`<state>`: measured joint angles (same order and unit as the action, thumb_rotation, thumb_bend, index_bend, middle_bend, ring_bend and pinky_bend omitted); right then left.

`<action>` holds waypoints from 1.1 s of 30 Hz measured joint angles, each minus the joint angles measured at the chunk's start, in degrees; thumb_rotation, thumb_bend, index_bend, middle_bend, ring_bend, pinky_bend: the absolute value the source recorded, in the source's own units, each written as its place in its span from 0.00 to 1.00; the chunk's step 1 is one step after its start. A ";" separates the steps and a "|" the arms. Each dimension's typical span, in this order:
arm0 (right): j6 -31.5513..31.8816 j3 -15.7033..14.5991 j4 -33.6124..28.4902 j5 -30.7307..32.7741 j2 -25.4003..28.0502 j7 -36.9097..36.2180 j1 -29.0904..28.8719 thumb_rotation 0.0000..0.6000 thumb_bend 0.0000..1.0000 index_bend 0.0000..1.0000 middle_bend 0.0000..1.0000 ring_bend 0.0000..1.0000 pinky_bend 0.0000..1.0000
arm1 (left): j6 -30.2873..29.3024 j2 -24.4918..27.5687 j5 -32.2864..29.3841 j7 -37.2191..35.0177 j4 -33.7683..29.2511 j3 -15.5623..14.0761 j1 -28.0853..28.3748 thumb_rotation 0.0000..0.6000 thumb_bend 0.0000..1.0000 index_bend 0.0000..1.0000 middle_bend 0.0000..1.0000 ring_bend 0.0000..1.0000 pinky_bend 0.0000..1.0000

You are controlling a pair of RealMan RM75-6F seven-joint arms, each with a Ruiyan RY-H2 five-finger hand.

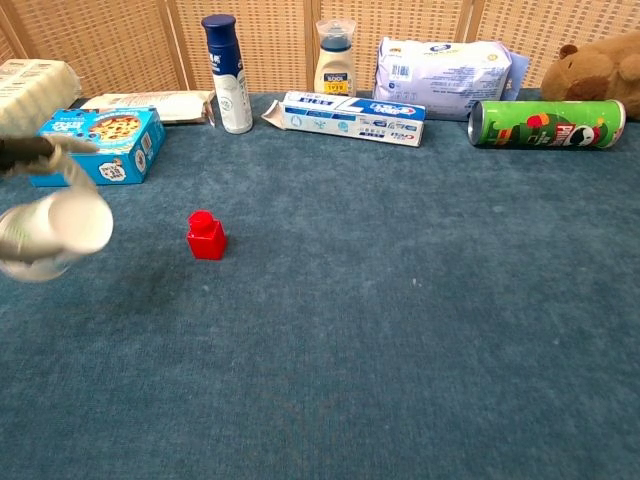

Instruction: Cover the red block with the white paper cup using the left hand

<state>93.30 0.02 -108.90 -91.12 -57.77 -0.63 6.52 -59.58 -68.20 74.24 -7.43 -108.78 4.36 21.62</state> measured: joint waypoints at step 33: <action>-0.67 0.61 1.22 2.24 -0.38 -0.60 -0.19 1.00 0.26 0.34 0.29 0.22 0.30 | 23.89 -8.87 -1.70 -54.51 19.30 10.68 13.33 0.83 0.26 0.50 0.01 0.00 0.00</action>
<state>92.64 0.63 -107.67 -88.88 -58.15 -1.23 6.33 -35.69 -77.07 72.54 -61.94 -89.47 15.03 34.95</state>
